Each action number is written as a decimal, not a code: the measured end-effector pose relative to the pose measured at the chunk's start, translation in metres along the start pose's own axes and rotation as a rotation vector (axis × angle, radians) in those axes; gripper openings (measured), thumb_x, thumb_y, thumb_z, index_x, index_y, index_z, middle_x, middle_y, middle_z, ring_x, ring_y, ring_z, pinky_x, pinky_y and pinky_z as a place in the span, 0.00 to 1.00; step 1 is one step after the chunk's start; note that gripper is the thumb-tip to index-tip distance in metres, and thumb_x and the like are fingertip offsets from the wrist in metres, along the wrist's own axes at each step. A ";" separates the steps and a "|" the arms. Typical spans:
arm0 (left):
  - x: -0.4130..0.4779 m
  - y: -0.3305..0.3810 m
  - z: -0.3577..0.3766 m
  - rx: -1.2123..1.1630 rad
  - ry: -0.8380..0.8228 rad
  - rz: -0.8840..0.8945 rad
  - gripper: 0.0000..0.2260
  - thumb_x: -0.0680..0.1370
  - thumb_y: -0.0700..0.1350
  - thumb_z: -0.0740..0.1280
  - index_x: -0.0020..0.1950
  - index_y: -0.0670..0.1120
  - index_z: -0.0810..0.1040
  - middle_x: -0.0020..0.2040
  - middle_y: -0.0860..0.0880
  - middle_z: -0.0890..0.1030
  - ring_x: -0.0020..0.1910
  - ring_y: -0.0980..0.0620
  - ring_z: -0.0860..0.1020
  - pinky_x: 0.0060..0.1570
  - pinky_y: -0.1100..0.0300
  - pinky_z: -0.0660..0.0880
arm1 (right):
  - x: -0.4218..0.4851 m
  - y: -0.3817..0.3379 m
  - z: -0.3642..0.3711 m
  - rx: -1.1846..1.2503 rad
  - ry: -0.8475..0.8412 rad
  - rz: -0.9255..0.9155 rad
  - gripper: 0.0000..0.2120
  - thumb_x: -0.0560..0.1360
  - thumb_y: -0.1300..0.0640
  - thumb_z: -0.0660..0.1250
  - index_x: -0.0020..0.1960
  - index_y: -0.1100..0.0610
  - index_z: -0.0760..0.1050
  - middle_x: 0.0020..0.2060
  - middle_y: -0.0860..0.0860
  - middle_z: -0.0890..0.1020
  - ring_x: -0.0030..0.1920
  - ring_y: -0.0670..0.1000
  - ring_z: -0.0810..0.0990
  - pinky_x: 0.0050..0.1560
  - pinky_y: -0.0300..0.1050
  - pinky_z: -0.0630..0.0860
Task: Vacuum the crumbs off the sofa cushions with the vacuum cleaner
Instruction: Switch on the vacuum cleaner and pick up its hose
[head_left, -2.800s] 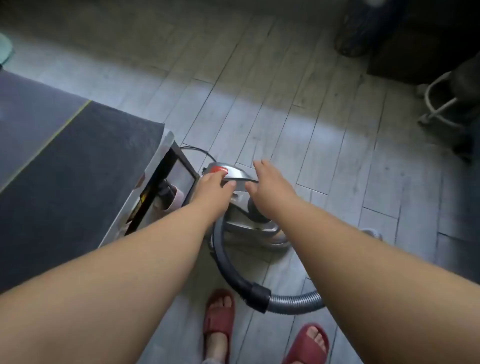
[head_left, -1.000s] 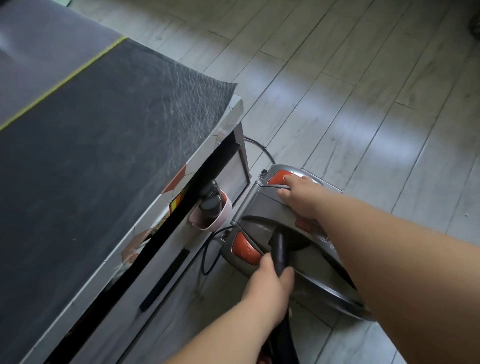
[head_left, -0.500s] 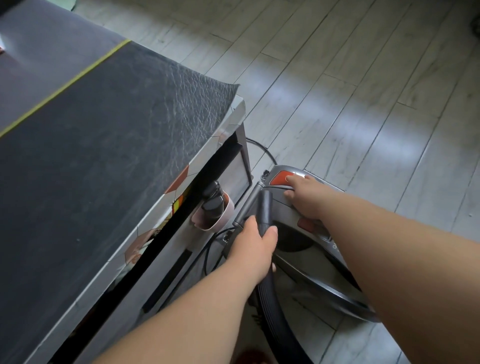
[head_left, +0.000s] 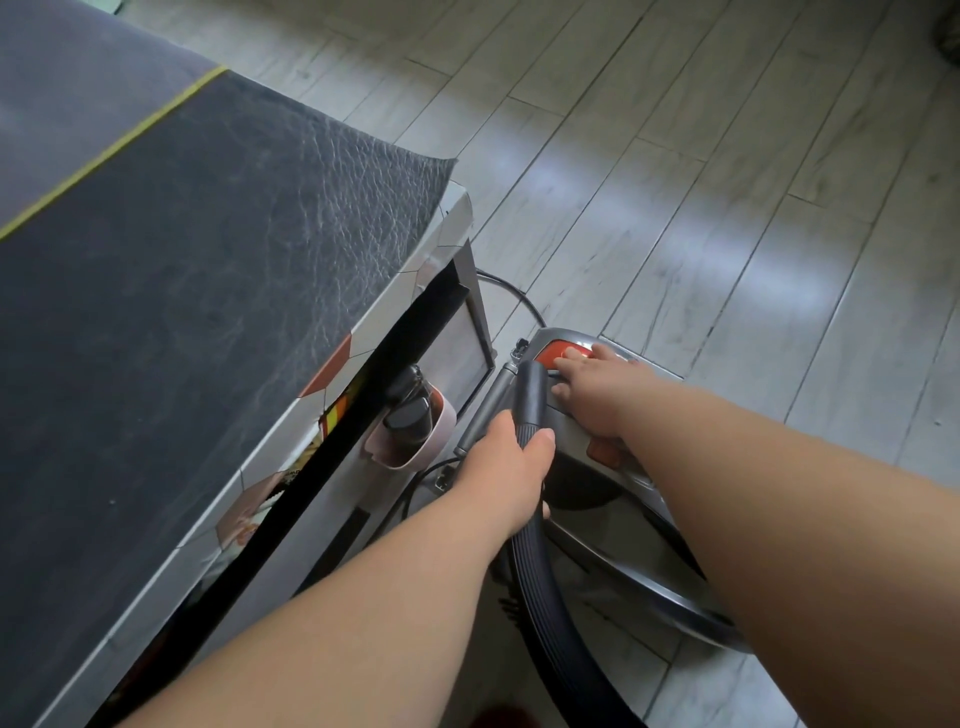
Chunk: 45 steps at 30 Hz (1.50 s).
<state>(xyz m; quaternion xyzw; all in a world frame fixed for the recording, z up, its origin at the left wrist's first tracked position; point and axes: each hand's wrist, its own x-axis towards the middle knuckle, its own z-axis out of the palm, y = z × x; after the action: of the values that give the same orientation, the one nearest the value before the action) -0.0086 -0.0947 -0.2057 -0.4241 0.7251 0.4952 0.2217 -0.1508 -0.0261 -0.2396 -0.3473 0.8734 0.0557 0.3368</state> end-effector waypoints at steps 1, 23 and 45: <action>0.001 0.000 0.000 0.003 0.001 0.004 0.21 0.81 0.55 0.57 0.72 0.49 0.63 0.63 0.39 0.76 0.57 0.38 0.79 0.55 0.41 0.78 | 0.002 -0.001 -0.001 -0.036 -0.016 -0.001 0.19 0.81 0.50 0.51 0.71 0.48 0.64 0.72 0.48 0.64 0.72 0.53 0.57 0.68 0.60 0.61; -0.015 0.034 0.016 -0.150 0.063 0.109 0.10 0.79 0.56 0.60 0.56 0.52 0.70 0.44 0.43 0.80 0.26 0.51 0.81 0.25 0.59 0.76 | -0.088 0.055 -0.015 0.264 0.291 0.092 0.25 0.82 0.44 0.52 0.77 0.50 0.56 0.77 0.52 0.59 0.78 0.51 0.48 0.70 0.55 0.57; -0.078 0.133 0.054 -0.168 0.076 0.286 0.15 0.80 0.54 0.58 0.62 0.46 0.70 0.49 0.43 0.78 0.39 0.45 0.82 0.33 0.53 0.80 | -0.220 0.086 -0.049 0.305 0.530 0.050 0.24 0.82 0.44 0.51 0.75 0.52 0.61 0.73 0.48 0.67 0.76 0.52 0.55 0.72 0.53 0.59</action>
<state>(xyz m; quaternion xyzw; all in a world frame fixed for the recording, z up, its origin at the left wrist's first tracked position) -0.0820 0.0054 -0.0997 -0.3519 0.7420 0.5642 0.0851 -0.1163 0.1471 -0.0760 -0.2736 0.9373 -0.1605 0.1442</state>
